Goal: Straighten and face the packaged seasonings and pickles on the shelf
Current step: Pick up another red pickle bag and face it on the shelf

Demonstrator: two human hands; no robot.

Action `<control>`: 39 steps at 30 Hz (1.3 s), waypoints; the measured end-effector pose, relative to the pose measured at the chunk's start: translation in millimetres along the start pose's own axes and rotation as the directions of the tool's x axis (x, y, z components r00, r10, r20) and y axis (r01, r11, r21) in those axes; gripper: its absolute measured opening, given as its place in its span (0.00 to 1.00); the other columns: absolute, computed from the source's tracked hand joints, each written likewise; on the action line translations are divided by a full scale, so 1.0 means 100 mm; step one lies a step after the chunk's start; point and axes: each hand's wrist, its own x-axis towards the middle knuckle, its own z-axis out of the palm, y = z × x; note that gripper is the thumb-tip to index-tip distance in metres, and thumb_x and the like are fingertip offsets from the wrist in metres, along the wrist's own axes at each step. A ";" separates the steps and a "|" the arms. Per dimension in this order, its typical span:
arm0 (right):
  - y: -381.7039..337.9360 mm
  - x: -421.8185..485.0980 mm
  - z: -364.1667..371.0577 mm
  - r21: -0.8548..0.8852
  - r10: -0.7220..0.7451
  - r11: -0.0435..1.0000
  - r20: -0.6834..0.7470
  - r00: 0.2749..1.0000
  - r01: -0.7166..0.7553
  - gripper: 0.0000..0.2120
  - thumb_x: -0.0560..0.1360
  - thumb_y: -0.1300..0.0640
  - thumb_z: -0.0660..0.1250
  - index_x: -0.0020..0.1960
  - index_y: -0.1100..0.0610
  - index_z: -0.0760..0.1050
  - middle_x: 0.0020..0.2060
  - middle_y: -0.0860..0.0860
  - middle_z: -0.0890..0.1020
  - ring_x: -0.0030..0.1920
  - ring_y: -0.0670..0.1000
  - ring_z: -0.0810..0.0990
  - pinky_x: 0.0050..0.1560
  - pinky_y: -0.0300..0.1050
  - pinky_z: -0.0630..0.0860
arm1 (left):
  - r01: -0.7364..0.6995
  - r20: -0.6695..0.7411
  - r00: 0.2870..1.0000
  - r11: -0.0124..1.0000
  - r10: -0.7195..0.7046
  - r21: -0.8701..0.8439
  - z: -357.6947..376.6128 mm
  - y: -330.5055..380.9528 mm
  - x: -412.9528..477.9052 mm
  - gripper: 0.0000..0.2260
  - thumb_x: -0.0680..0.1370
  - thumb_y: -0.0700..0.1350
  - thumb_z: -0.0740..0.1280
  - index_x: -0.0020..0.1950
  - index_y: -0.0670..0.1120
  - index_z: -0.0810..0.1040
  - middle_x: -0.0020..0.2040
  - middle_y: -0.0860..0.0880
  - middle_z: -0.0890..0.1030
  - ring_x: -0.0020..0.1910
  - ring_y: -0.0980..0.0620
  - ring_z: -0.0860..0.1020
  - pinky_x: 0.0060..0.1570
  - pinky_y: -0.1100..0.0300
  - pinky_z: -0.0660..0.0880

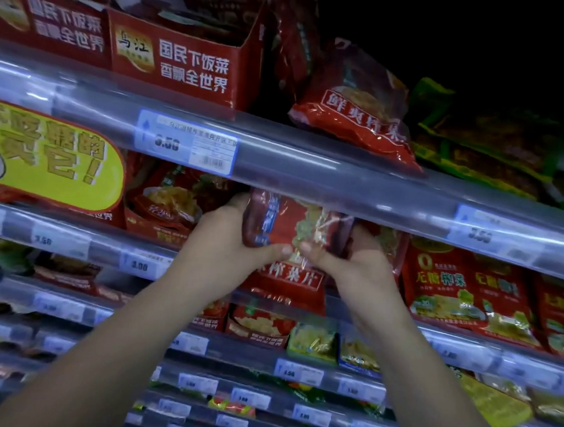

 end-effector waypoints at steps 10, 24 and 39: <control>-0.11 0.44 0.21 -0.250 -0.031 0.968 -0.111 0.993 0.003 0.16 0.73 0.50 0.77 0.55 0.48 0.74 0.54 0.46 0.79 0.58 0.49 0.79 0.58 0.41 0.72 | 0.041 -0.115 0.993 0.920 0.005 0.389 0.09 -0.04 0.23 0.23 0.77 0.52 0.70 0.65 0.41 0.70 0.53 0.42 0.77 0.49 0.47 0.74 0.44 0.57 0.72; 0.07 0.15 0.07 -0.368 -0.140 0.927 -0.152 0.978 0.075 0.21 0.72 0.53 0.76 0.63 0.55 0.78 0.56 0.47 0.83 0.56 0.46 0.81 0.60 0.43 0.78 | 0.018 -0.103 0.994 0.930 0.022 0.368 0.32 -0.25 -0.03 0.37 0.78 0.48 0.70 0.81 0.49 0.52 0.64 0.38 0.77 0.57 0.38 0.77 0.53 0.49 0.75; 0.20 -1.33 -1.26 -0.505 0.005 0.862 0.088 0.996 0.041 0.26 0.76 0.51 0.73 0.71 0.57 0.72 0.64 0.52 0.78 0.60 0.51 0.77 0.65 0.52 0.75 | -0.142 0.259 0.966 0.833 -0.002 0.535 0.42 0.29 -1.09 0.26 0.79 0.53 0.67 0.76 0.50 0.68 0.57 0.44 0.83 0.47 0.48 0.83 0.45 0.54 0.79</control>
